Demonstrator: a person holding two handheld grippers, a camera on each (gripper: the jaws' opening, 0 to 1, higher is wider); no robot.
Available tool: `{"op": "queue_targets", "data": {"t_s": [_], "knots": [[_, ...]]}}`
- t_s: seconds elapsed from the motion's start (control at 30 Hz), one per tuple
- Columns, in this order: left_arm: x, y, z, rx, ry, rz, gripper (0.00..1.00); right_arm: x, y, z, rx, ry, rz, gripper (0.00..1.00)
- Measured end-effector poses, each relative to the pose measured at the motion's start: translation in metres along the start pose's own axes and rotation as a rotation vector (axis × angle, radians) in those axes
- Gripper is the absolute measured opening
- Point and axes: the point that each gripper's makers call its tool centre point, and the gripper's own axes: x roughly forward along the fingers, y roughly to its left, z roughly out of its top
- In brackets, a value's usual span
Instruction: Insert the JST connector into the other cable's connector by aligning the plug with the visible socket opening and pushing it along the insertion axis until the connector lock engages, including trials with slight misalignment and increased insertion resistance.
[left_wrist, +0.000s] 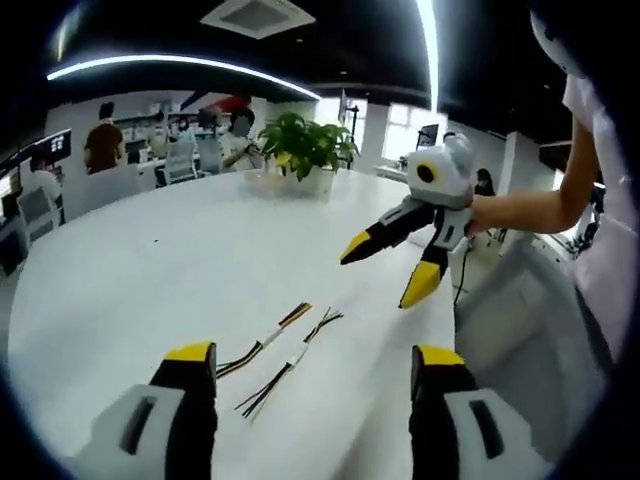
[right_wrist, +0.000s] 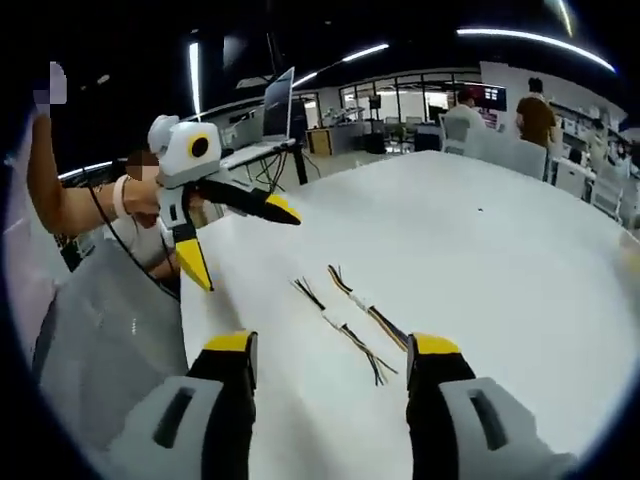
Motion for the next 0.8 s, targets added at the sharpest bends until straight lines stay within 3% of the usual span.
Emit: {"op": "queue_targets", "data": {"t_s": [0.2,0.37,0.63,0.73,0.8], "knots": [[-0.012,-0.010,-0.002,-0.045,0.006,0.001,0.84,-0.008,0.004,-0.001,0.074,0.006,-0.034,0.75],[-0.016,-0.013,-0.004,-0.119,-0.004,0.041,0.99,-0.011,0.010,0.000,0.121,0.001,-0.042,0.81],[-0.021,-0.027,-0.006,-0.129,-0.004,0.034,0.99,-0.014,0.021,-0.003,0.123,0.007,-0.057,1.00],[-0.021,-0.030,-0.006,-0.147,-0.011,0.040,0.99,-0.016,0.023,-0.002,0.164,-0.018,-0.060,1.00],[-0.021,-0.034,-0.005,-0.164,-0.022,0.035,0.99,-0.017,0.028,-0.008,0.212,0.005,-0.046,1.00]]}}
